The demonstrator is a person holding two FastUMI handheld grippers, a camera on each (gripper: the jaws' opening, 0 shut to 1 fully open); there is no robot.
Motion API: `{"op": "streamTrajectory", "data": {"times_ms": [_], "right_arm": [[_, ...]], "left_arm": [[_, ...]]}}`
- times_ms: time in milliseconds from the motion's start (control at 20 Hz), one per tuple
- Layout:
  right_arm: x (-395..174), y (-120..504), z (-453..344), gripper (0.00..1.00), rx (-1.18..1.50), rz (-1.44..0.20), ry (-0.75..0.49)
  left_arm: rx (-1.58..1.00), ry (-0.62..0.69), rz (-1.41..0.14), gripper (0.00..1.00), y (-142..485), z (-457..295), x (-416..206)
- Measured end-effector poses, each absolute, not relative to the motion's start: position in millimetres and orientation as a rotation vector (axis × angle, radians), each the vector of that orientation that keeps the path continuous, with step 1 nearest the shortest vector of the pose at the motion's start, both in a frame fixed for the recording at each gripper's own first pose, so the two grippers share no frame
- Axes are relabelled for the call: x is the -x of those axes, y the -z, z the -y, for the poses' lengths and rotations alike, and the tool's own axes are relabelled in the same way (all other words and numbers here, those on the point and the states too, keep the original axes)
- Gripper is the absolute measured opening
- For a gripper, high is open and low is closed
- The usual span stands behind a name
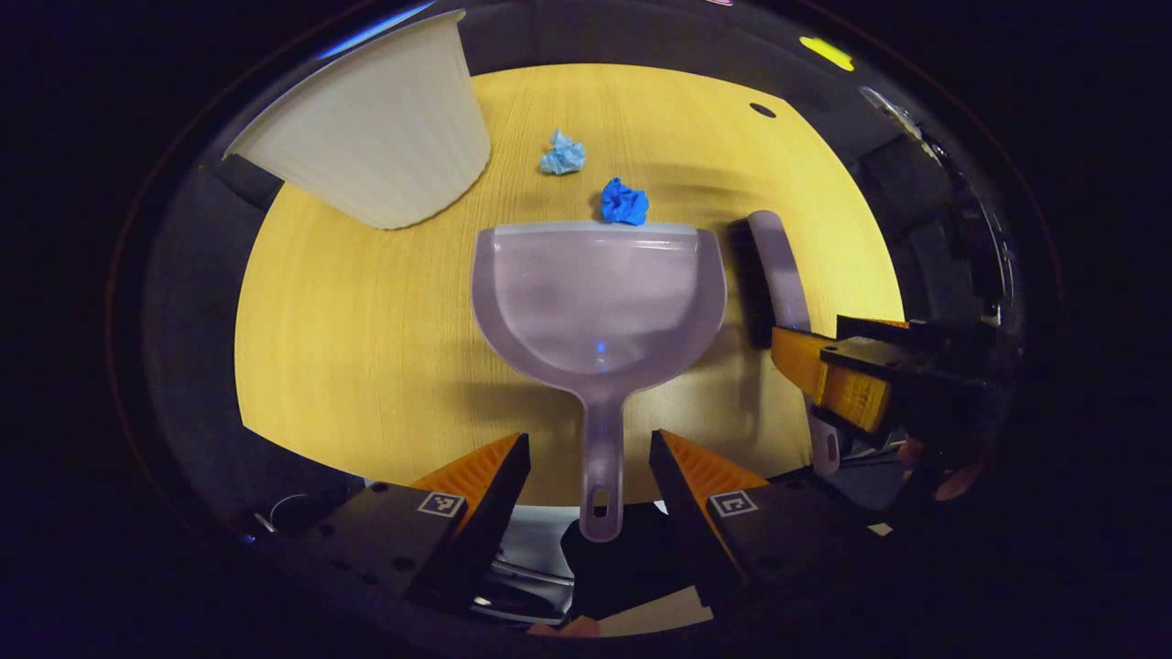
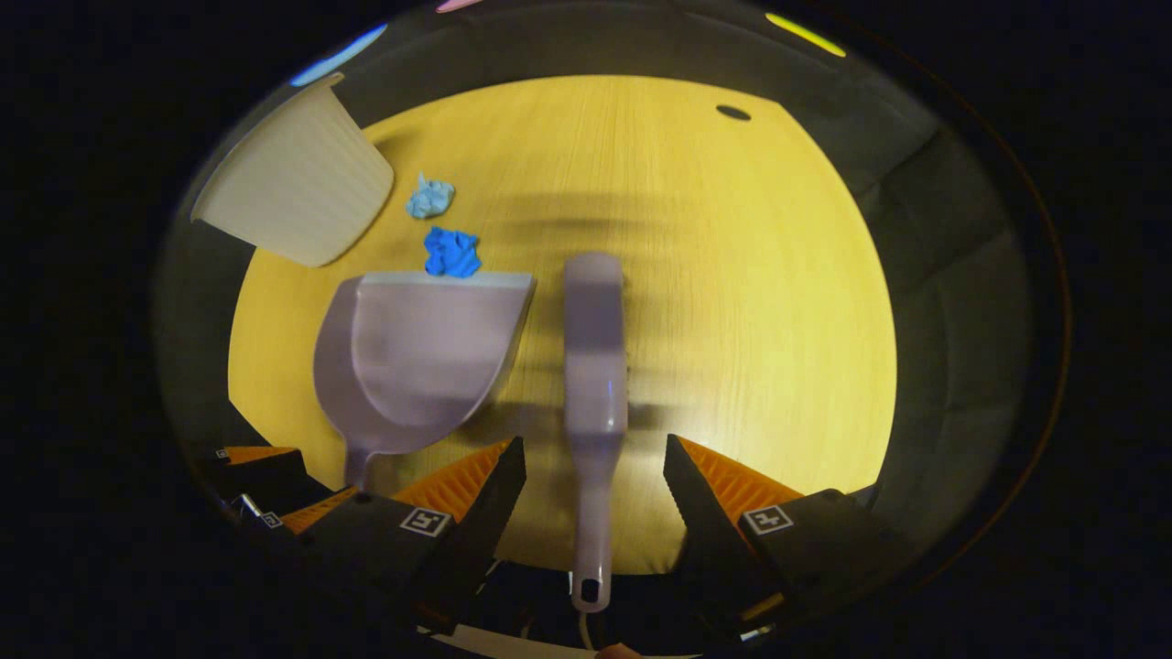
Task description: Pick up the small broom and dustpan from the desktop, sweep the trash into the dustpan with the broom, and then empty the trash into the garbage bin.
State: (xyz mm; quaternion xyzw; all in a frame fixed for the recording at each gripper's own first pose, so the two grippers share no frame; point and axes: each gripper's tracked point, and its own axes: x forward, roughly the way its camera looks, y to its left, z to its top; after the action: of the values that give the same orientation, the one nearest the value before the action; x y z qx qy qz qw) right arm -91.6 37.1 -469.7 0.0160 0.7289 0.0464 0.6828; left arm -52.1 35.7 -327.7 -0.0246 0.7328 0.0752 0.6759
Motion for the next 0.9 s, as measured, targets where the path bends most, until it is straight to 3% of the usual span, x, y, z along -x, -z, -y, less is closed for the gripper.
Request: {"op": "streamTrajectory", "data": {"times_ms": [700, 750, 800, 900], "right_arm": [[105.2, 514.5, -40.1, 0.99, 0.027, -1.818, -0.051], [105.1, 515.9, -39.9, 0.98, 0.025, -1.822, -0.056], [106.4, 515.2, -39.3, 0.88, 0.024, -1.829, -0.061], [104.9, 514.6, -37.9, 0.9, 0.022, -1.83, -0.066]], "left_arm": [[0.036, -0.173, -1.763, 0.8, 375.2, -34.6, 31.7], [0.037, -0.177, -1.763, 0.8, 378.2, -34.8, 30.0], [0.038, -0.169, -1.758, 0.8, 381.2, -34.6, 28.9], [0.044, -0.156, -1.76, 0.8, 388.5, -35.2, 28.5]]}}
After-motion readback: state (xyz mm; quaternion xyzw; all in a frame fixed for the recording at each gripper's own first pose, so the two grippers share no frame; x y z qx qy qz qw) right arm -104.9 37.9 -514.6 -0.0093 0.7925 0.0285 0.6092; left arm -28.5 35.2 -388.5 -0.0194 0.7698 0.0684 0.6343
